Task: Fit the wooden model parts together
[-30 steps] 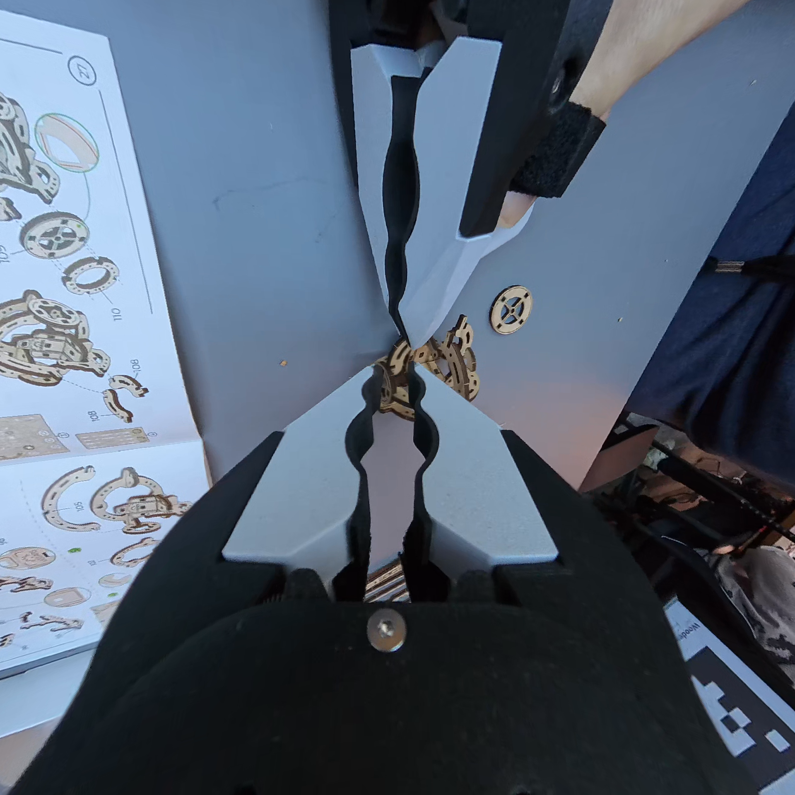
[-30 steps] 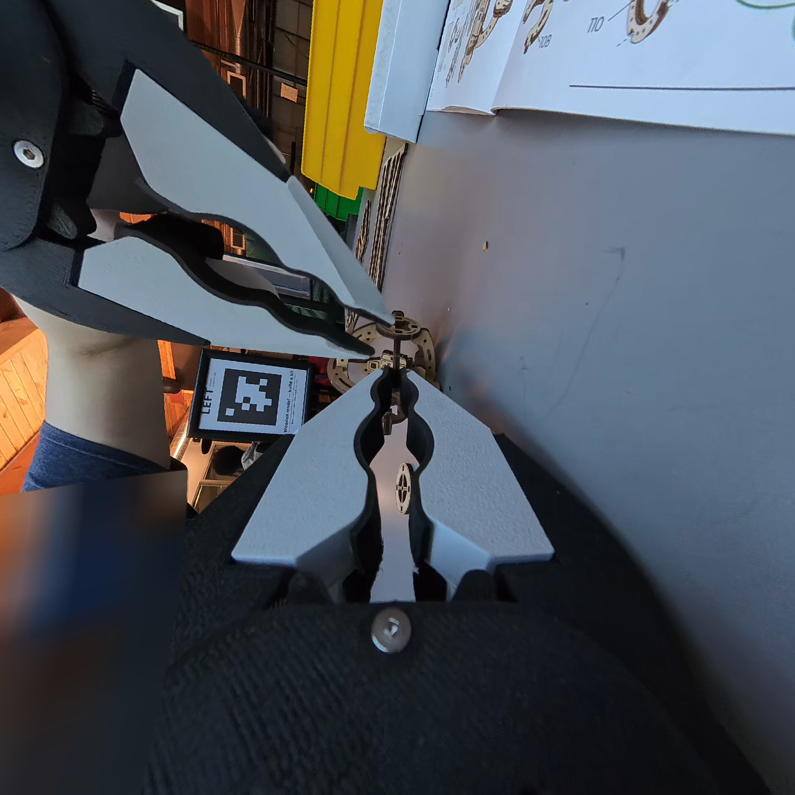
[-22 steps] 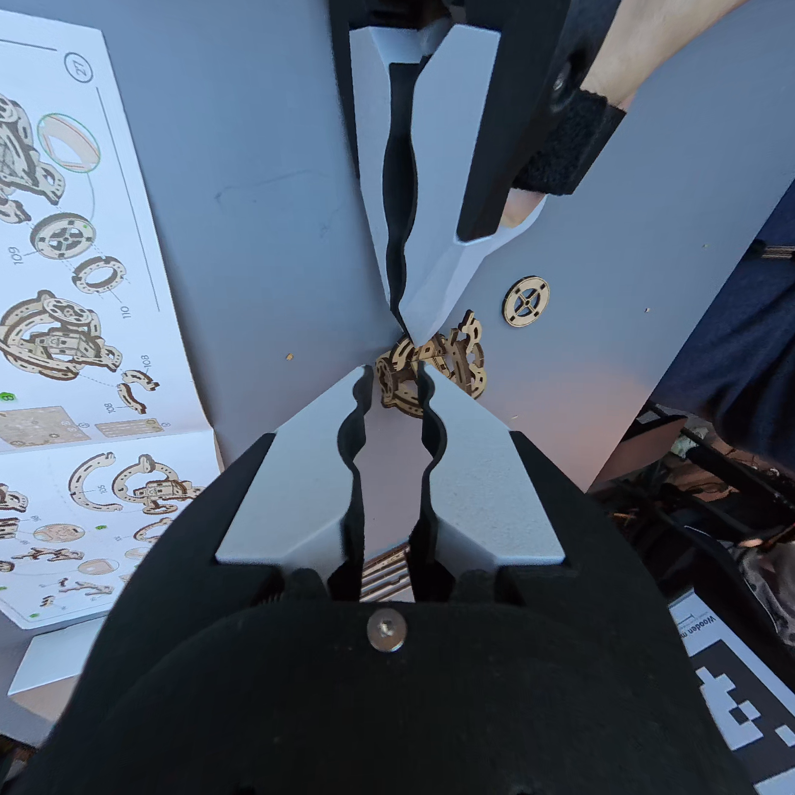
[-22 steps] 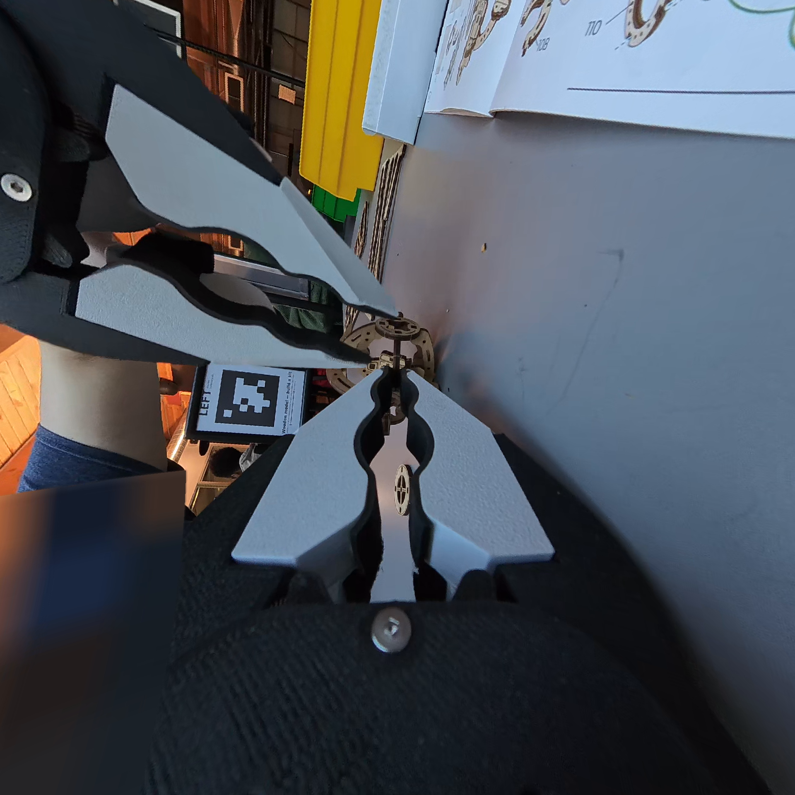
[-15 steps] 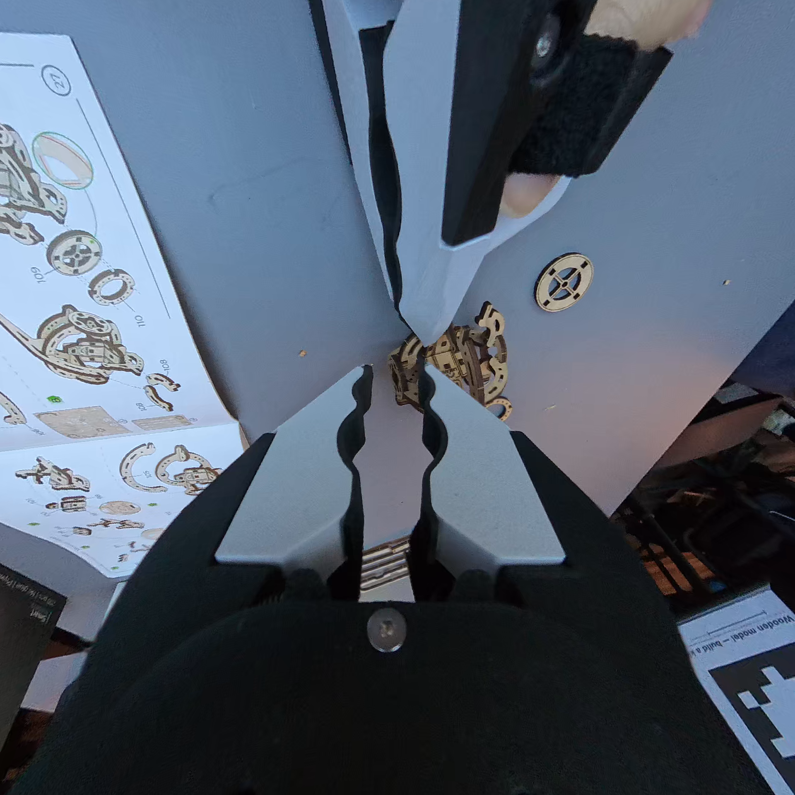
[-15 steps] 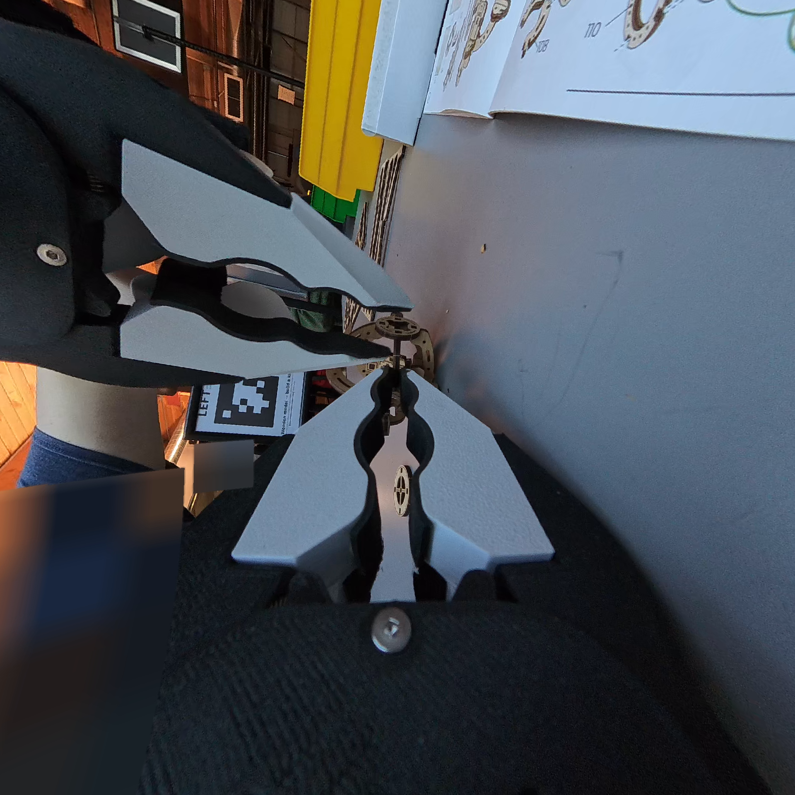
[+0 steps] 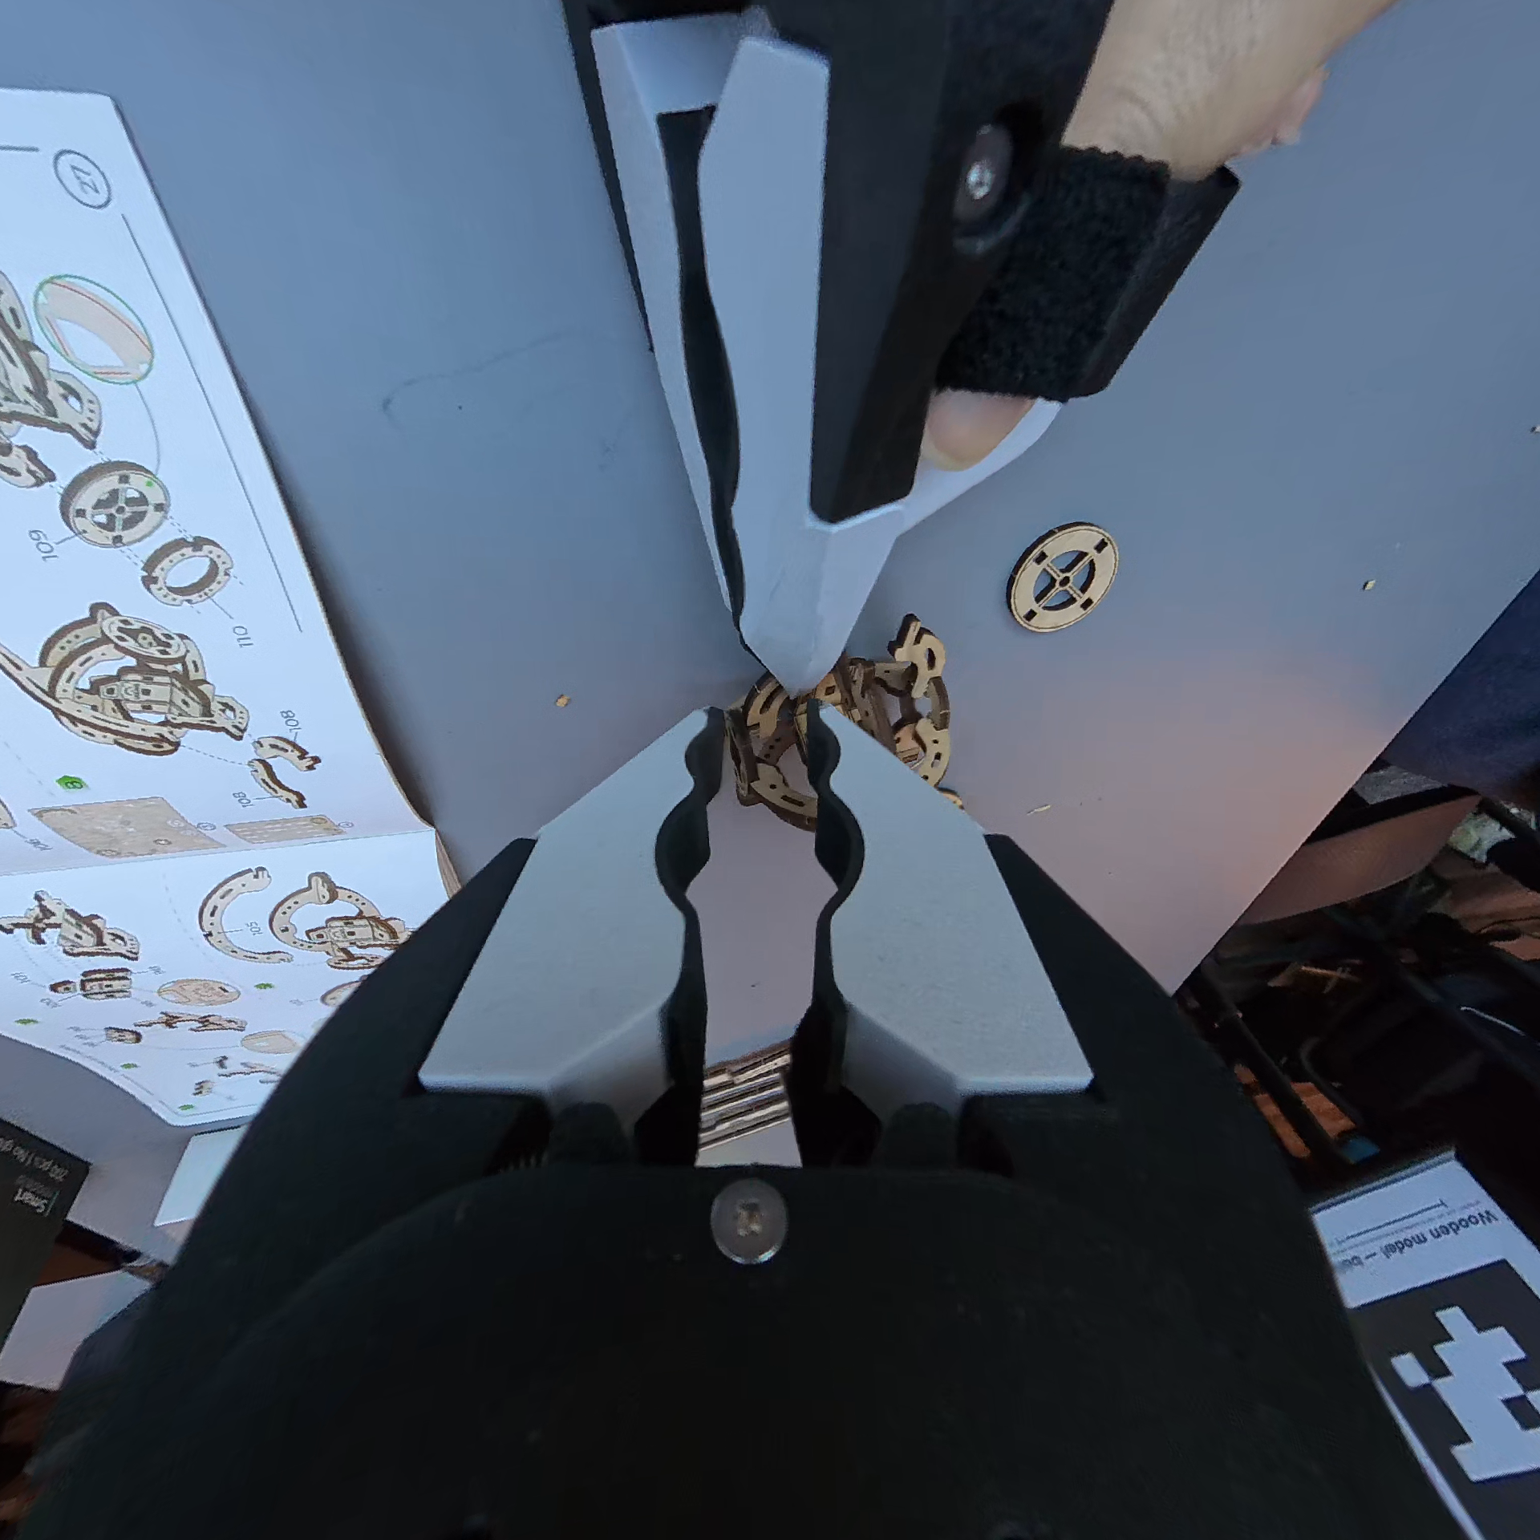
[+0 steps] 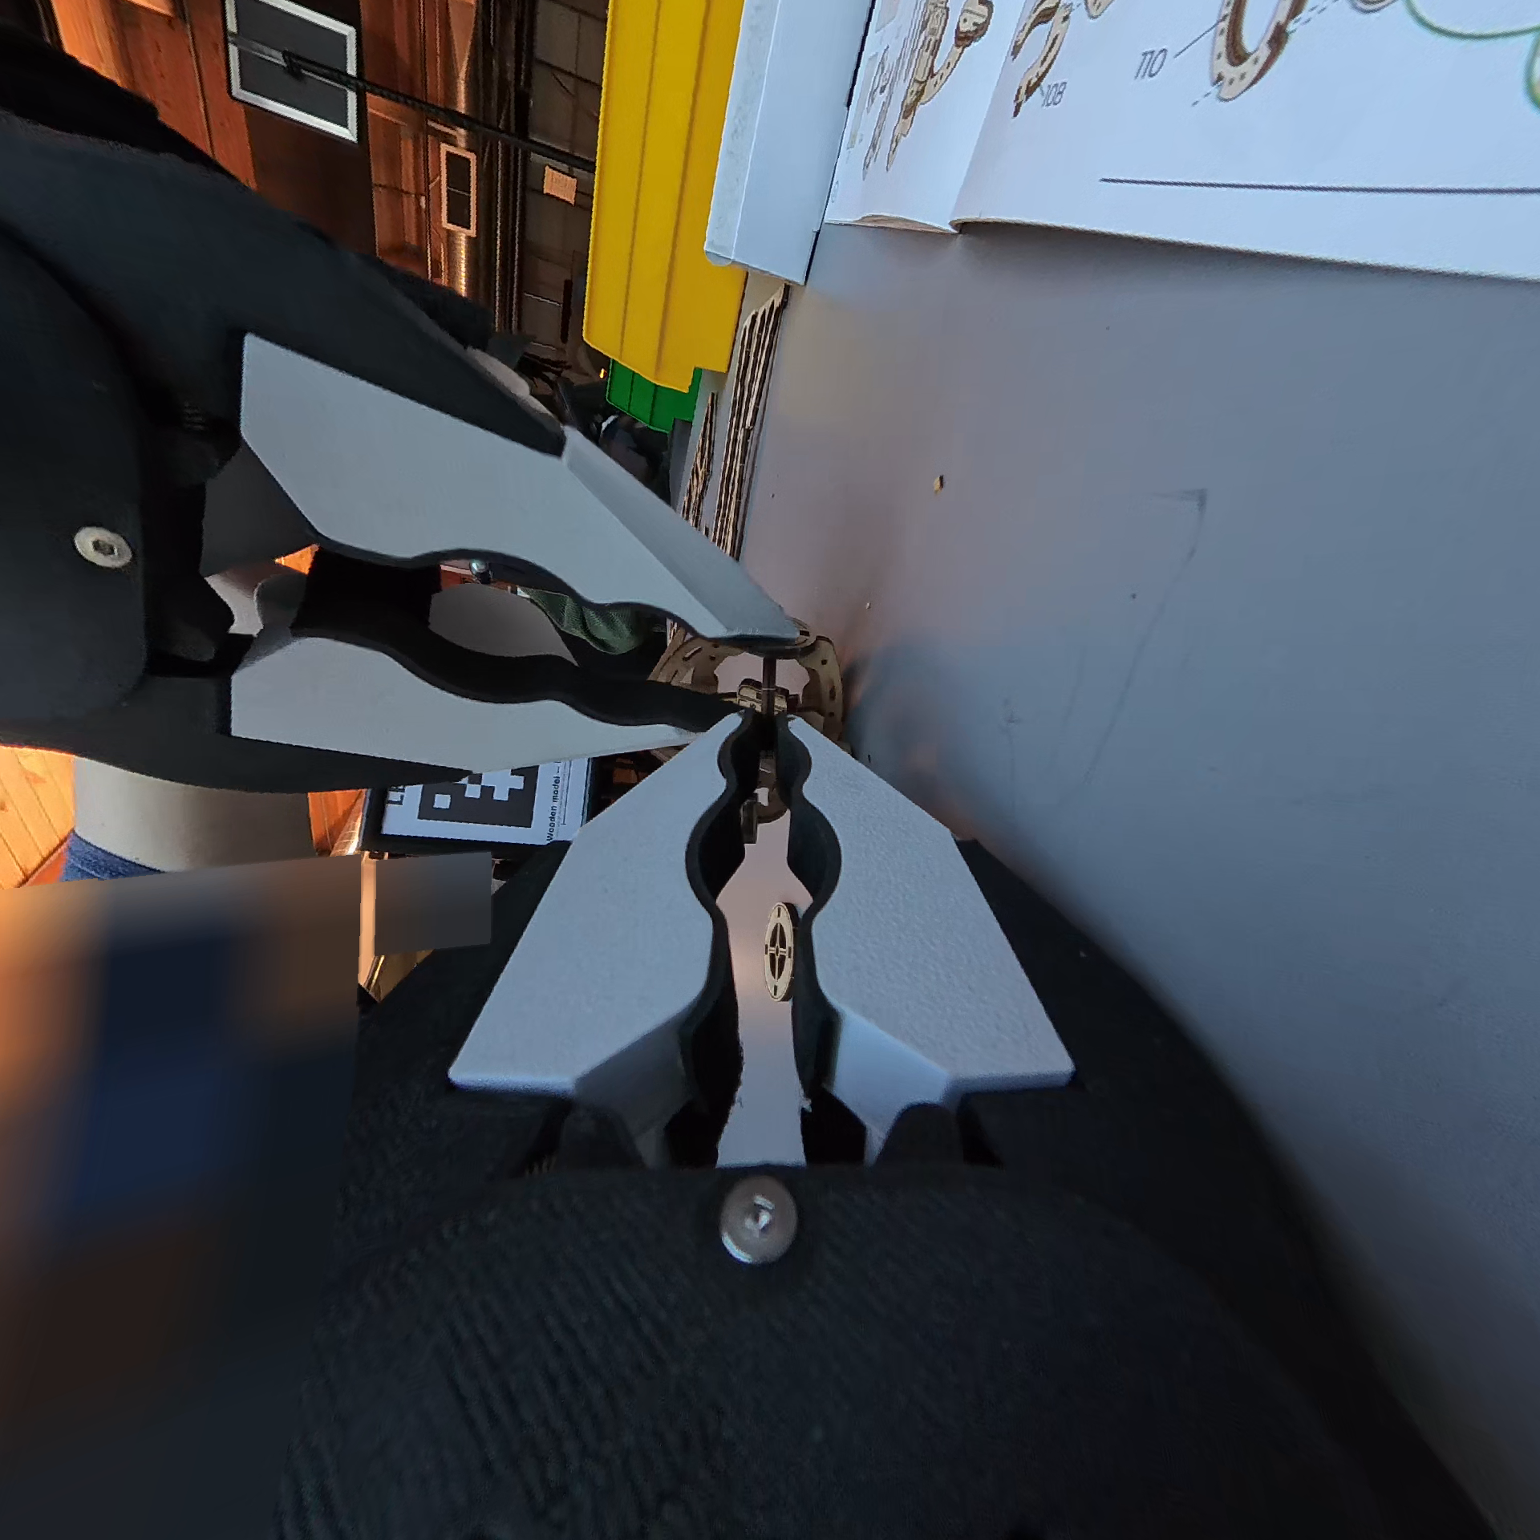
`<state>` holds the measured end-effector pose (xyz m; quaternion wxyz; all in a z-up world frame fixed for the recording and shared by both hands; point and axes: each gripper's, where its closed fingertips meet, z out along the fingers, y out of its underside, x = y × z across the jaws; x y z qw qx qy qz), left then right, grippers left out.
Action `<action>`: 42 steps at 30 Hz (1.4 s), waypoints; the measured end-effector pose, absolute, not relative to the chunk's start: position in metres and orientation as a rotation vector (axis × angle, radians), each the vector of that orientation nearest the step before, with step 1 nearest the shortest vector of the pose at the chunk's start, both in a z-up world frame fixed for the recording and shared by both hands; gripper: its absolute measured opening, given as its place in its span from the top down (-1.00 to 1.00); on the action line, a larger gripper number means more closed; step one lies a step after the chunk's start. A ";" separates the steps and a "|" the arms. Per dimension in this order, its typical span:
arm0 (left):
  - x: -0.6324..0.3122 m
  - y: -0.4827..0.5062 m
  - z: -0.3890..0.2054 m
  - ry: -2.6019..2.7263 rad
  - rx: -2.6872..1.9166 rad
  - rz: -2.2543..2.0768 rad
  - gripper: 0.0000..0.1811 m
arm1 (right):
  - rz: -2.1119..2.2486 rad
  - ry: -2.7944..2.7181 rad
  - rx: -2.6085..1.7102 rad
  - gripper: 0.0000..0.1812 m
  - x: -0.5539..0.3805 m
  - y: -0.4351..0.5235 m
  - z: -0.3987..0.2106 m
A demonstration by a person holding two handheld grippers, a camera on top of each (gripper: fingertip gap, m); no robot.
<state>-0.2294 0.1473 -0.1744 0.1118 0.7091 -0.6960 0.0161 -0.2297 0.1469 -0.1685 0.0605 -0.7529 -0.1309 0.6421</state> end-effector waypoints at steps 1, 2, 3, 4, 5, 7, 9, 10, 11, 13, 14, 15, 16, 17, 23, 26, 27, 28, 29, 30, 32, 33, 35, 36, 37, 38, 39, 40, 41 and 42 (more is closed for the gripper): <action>-0.229 0.148 -0.174 -2.028 2.096 0.056 0.78 | 1.947 -0.395 -2.276 1.00 -0.230 0.147 -0.168; -0.229 0.148 -0.173 -2.015 2.105 0.061 0.76 | 1.951 -0.394 -2.273 1.00 -0.230 0.147 -0.168; -0.229 0.149 -0.172 -2.013 2.113 0.058 0.74 | 1.954 -0.394 -2.272 1.00 -0.230 0.147 -0.168; -0.229 0.149 -0.172 -2.017 2.115 0.055 0.74 | 1.957 -0.396 -2.272 1.00 -0.230 0.147 -0.168; -0.230 0.150 -0.171 -2.021 2.115 0.048 0.73 | 1.958 -0.395 -2.271 1.00 -0.230 0.147 -0.167; -0.231 0.150 -0.171 -2.021 2.120 0.041 0.72 | 1.956 -0.398 -2.273 1.00 -0.230 0.147 -0.168; -0.231 0.151 -0.170 -2.017 2.130 0.046 0.72 | 1.954 -0.401 -2.276 1.00 -0.230 0.147 -0.168; -0.230 0.150 -0.170 -2.011 2.134 0.052 0.72 | 1.953 -0.403 -2.277 1.00 -0.230 0.146 -0.168; -0.229 0.151 -0.170 -2.010 2.137 0.057 0.72 | 1.952 -0.406 -2.279 1.00 -0.230 0.146 -0.168; -0.228 0.151 -0.169 -2.010 2.139 0.062 0.72 | 1.949 -0.404 -2.279 1.00 -0.230 0.146 -0.168; -0.228 0.151 -0.169 -2.009 2.138 0.061 0.72 | 1.948 -0.402 -2.278 1.00 -0.230 0.147 -0.168; -0.228 0.151 -0.169 -2.013 2.138 0.057 0.72 | 1.947 -0.402 -2.278 1.00 -0.230 0.147 -0.169; -0.228 0.151 -0.169 -2.016 2.135 0.058 0.72 | 1.944 -0.400 -2.278 1.00 -0.230 0.147 -0.169; -0.228 0.150 -0.170 -2.021 2.129 0.059 0.73 | 1.942 -0.400 -2.278 1.00 -0.230 0.147 -0.169; -0.230 0.151 -0.173 -2.043 2.122 0.025 0.74 | 1.933 -0.404 -2.282 1.00 -0.230 0.147 -0.169; -0.231 0.150 -0.173 -2.035 2.118 0.028 0.74 | 1.931 -0.402 -2.281 1.00 -0.230 0.147 -0.169; -0.232 0.150 -0.173 -2.035 2.113 0.025 0.74 | 1.932 -0.402 -2.280 1.00 -0.230 0.147 -0.169; -0.233 0.149 -0.174 -2.037 2.109 0.018 0.74 | 1.934 -0.401 -2.278 1.00 -0.230 0.148 -0.169; -0.233 0.149 -0.174 -2.040 2.107 0.016 0.74 | 1.938 -0.400 -2.275 1.00 -0.230 0.148 -0.169; -0.233 0.148 -0.175 -2.040 2.106 0.021 0.74 | 1.941 -0.401 -2.273 1.00 -0.230 0.148 -0.168; -0.232 0.147 -0.175 -2.052 2.100 0.016 0.77 | 1.943 -0.401 -2.272 1.00 -0.230 0.148 -0.168; -0.232 0.147 -0.176 -2.058 2.097 0.010 0.77 | 1.940 -0.401 -2.273 1.00 -0.230 0.148 -0.169; -0.231 0.147 -0.176 -2.065 2.092 0.008 0.78 | 1.939 -0.401 -2.273 1.00 -0.230 0.148 -0.169; -0.231 0.147 -0.177 -2.067 2.088 0.004 0.80 | 1.940 -0.401 -2.273 1.00 -0.230 0.148 -0.169; -0.232 0.147 -0.177 -2.070 2.086 -0.002 0.80 | 1.938 -0.401 -2.274 1.00 -0.230 0.148 -0.169; -0.232 0.147 -0.177 -2.071 2.084 -0.009 0.80 | 1.935 -0.401 -2.275 1.00 -0.230 0.148 -0.169; -0.233 0.148 -0.177 -2.072 2.081 -0.015 0.80 | 1.935 -0.401 -2.275 1.00 -0.230 0.148 -0.169; -0.234 0.148 -0.177 -2.075 2.079 -0.023 0.80 | 1.934 -0.401 -2.276 1.00 -0.230 0.148 -0.169; -0.235 0.148 -0.177 -2.080 2.077 -0.031 0.81 | 1.933 -0.401 -2.276 1.00 -0.230 0.148 -0.169; -0.235 0.149 -0.177 -2.089 2.074 -0.036 0.83 | 1.934 -0.402 -2.276 1.00 -0.230 0.148 -0.169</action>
